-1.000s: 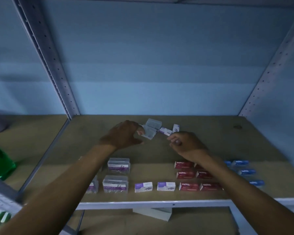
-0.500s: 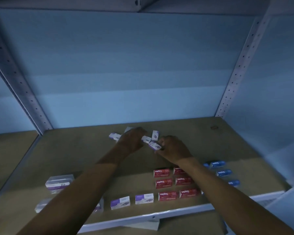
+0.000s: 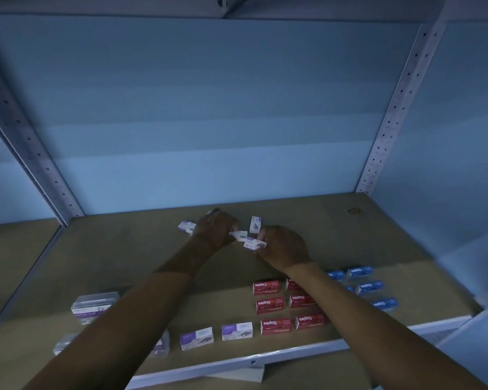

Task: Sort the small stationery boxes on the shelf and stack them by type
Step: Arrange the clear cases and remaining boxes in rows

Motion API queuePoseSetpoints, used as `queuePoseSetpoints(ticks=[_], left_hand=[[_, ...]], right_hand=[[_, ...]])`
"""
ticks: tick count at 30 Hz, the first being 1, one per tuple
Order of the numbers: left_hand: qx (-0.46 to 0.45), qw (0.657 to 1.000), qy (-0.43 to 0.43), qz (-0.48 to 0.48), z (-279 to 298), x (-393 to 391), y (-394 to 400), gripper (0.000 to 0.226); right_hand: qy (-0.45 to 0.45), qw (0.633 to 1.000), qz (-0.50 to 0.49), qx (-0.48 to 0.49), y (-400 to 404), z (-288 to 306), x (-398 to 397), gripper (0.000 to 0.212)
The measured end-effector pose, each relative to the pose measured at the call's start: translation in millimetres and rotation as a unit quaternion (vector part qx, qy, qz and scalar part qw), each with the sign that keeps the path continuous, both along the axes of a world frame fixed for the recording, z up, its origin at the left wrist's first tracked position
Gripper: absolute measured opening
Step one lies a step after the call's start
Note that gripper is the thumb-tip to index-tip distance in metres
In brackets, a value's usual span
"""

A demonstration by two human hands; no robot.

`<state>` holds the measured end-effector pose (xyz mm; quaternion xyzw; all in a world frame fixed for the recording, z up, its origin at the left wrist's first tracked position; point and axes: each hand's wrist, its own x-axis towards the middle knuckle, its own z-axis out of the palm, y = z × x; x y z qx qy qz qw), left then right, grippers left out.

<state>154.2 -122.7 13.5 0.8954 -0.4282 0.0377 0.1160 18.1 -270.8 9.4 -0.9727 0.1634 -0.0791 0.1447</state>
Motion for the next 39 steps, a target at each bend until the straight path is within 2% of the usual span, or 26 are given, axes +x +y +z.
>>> queuePoseSetpoints(ticks=[3,6,11,16,19,27,30,32,35,37,39], left_hand=[[0.032,0.999,-0.009,-0.009,7,-3,4,0.024],[0.076,0.996,-0.040,-0.035,15,-9,8,0.027],[0.119,0.992,-0.023,-0.047,25,-13,22,0.033],[0.099,0.993,-0.001,-0.057,33,-24,40,0.029],[0.085,0.994,0.026,-0.058,36,-29,54,0.024],[0.137,0.984,0.102,-0.055,40,-37,80,0.018],[0.133,0.986,0.085,-0.046,43,-44,85,0.017],[0.125,0.988,0.069,-0.057,36,-42,88,0.025],[0.129,0.989,0.063,-0.037,24,-35,94,0.005],[0.102,0.991,0.079,-0.018,35,-50,94,0.021],[0.064,0.995,0.082,0.002,42,-62,94,0.014]], right_hand=[[0.003,1.000,0.008,0.030,-2,4,-2,0.020],[0.004,0.998,0.017,0.057,-2,3,-5,0.017],[0.013,0.996,0.022,0.087,-4,2,-10,0.014],[0.026,0.992,0.016,0.119,-5,4,-13,0.013],[0.040,0.994,0.018,0.104,-1,5,-14,0.018],[0.076,0.988,0.052,0.126,13,14,-21,0.022],[0.078,0.986,0.061,0.132,19,14,-21,0.022],[0.080,0.986,0.063,0.130,21,14,-20,0.022],[0.081,0.986,0.063,0.133,23,17,-21,0.024],[0.076,0.986,0.064,0.133,24,20,-22,0.020],[0.071,0.987,0.067,0.129,25,23,-23,0.014]])
